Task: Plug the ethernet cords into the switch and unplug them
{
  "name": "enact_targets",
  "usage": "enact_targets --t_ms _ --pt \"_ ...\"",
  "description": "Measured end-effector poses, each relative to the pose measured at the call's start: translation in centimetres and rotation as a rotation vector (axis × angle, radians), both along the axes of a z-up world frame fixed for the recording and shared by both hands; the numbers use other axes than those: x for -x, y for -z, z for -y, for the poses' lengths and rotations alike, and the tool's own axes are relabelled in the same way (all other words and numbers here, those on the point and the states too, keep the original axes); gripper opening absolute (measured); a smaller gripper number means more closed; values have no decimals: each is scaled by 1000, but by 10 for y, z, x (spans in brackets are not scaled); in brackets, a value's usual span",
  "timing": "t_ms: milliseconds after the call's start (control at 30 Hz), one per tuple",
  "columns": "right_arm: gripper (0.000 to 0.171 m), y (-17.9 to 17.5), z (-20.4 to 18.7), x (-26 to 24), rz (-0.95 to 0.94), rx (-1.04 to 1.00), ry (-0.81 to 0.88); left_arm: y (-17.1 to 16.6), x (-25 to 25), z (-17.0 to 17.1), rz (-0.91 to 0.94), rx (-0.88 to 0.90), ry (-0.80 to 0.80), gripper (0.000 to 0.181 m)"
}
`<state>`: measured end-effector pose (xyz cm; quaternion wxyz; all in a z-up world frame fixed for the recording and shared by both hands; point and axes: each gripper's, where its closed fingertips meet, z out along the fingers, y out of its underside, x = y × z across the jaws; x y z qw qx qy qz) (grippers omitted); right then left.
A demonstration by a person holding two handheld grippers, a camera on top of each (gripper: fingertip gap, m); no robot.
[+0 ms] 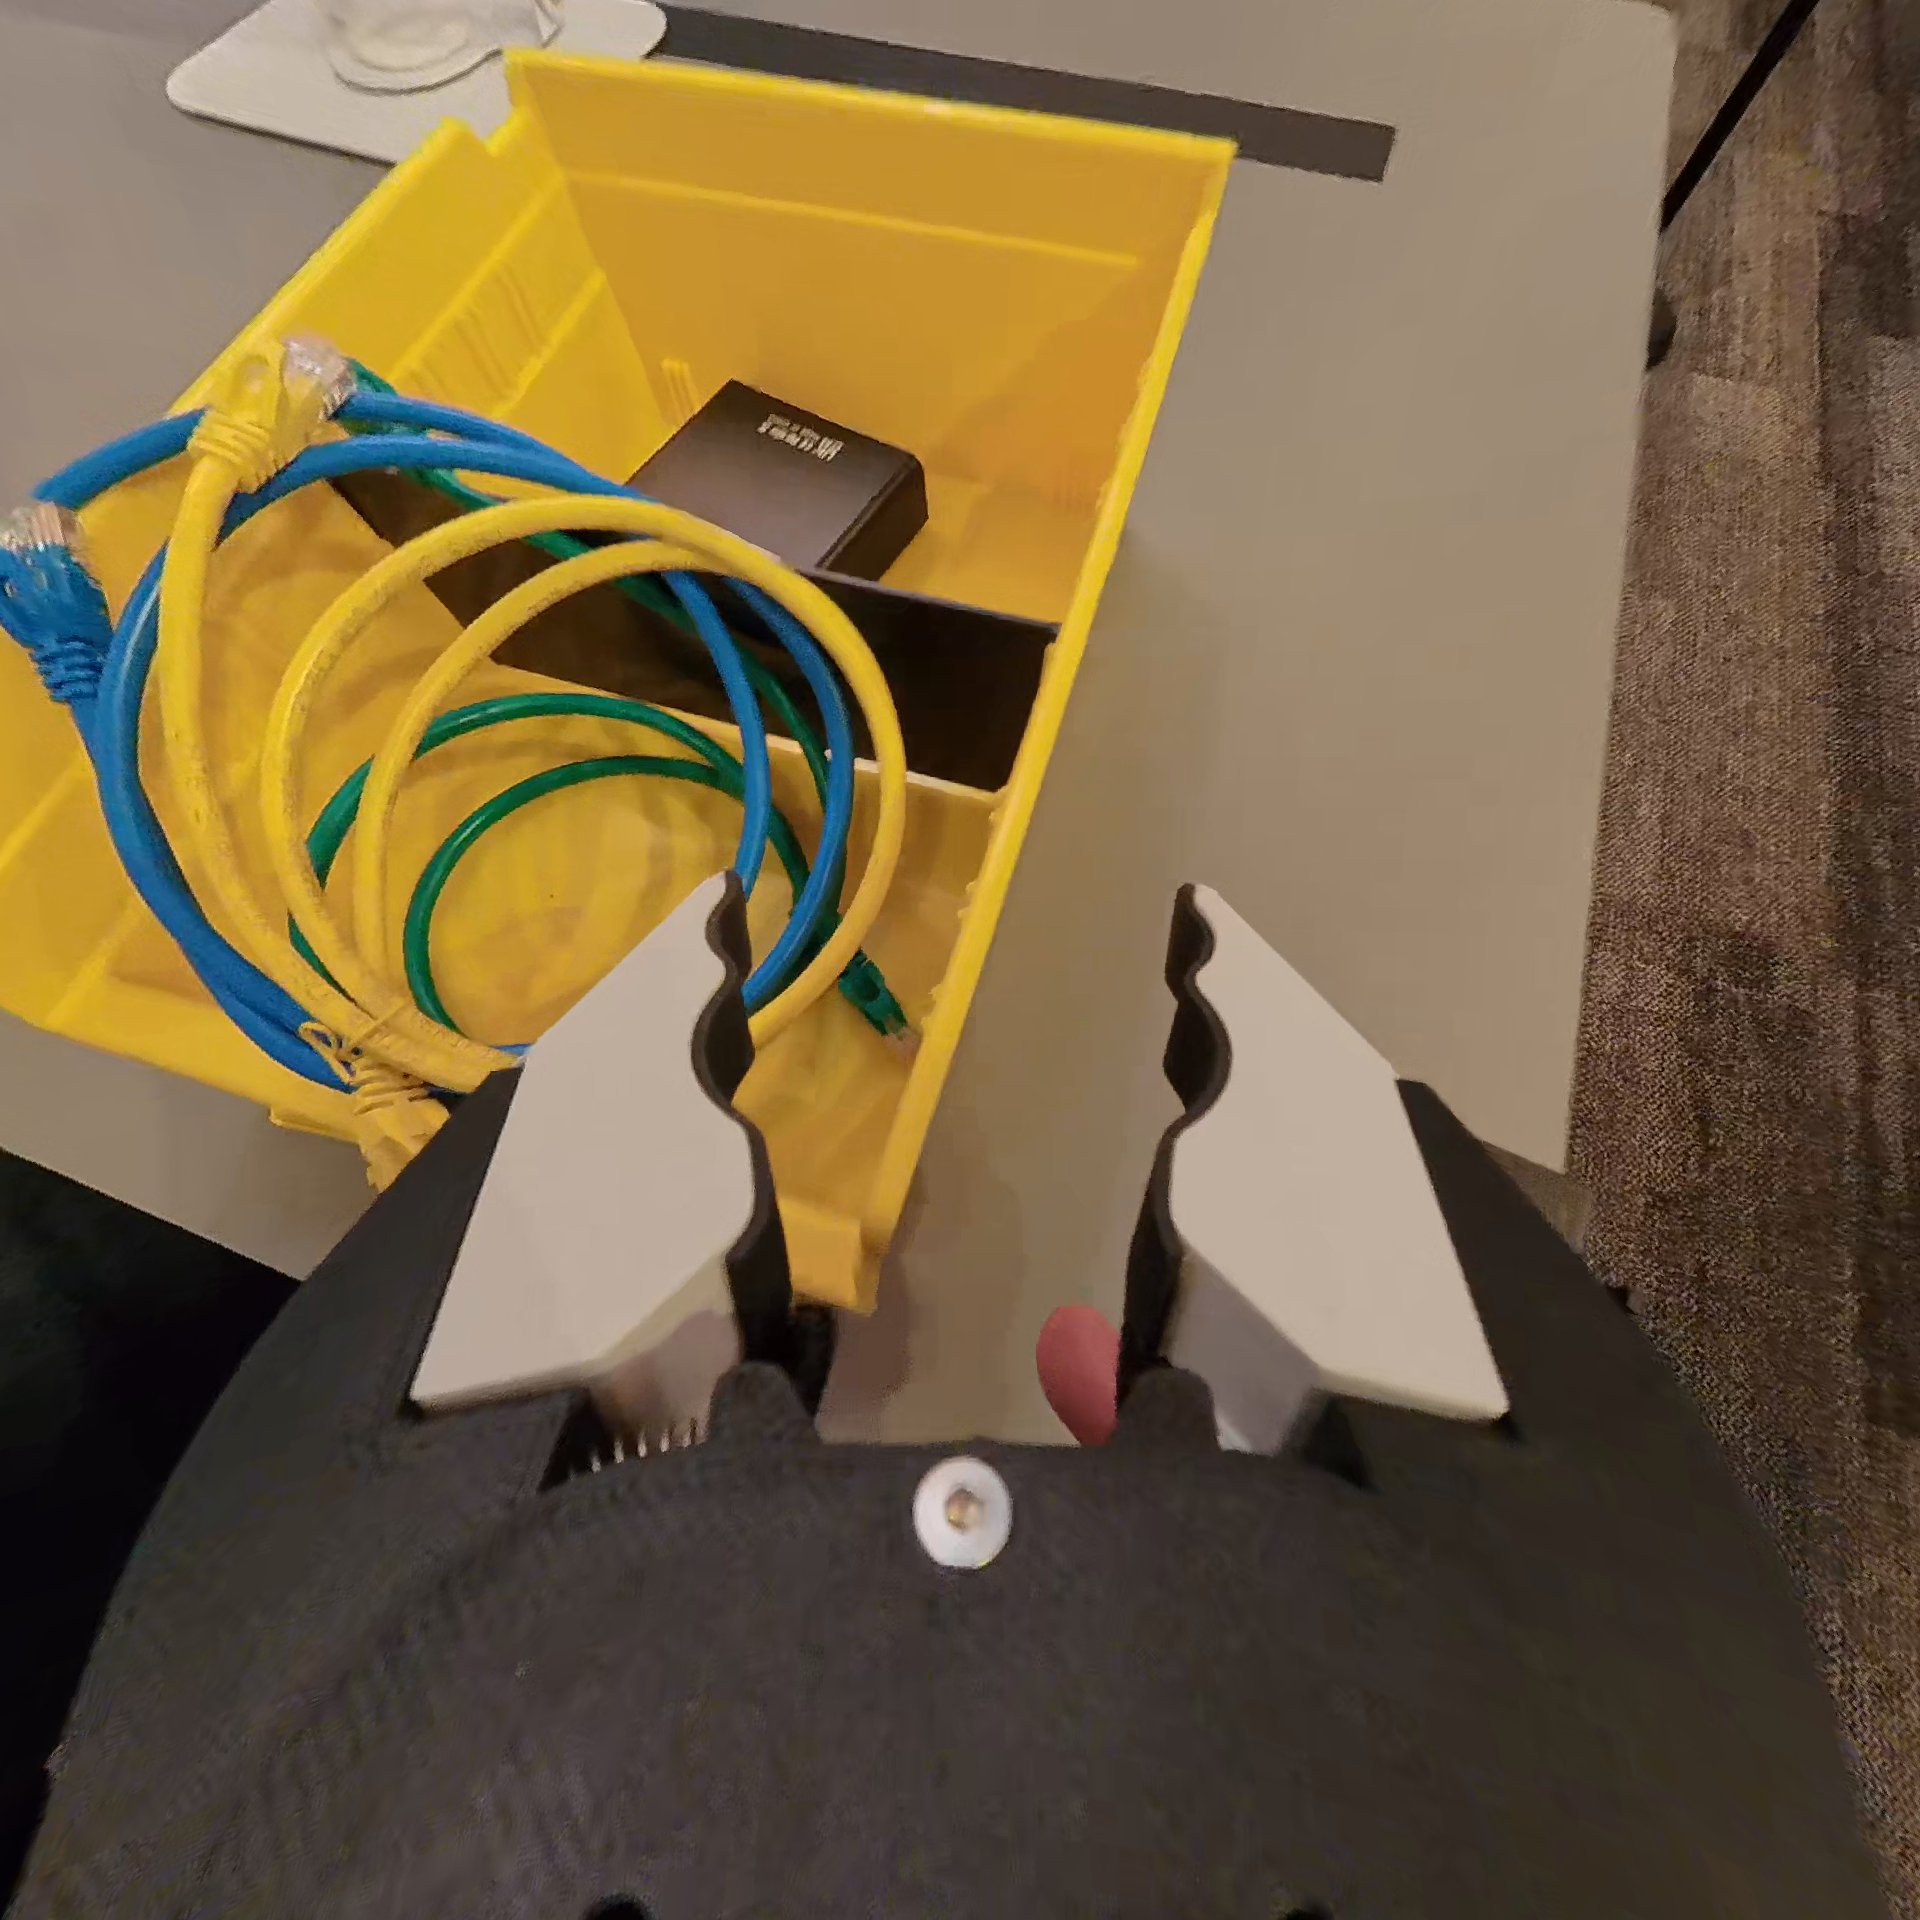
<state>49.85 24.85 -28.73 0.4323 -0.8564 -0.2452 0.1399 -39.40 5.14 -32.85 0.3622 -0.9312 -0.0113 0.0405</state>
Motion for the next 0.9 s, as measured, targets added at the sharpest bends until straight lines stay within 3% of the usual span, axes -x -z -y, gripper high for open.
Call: enact_targets --t_ms 133,333,533,900 --pt "66 13 -1 5 33 -14 10 0 -7 -4 37 -22 18 29" --pt "39 19 -4 10 -29 -33 32 0 -6 -5 26 -42 5 8" --pt "17 25 -9 13 11 -77 62 0 -9 -5 33 -58 13 5" --pt "24 24 -13 42 7 -121 28 -5 -16 -11 147 -150 0 4"
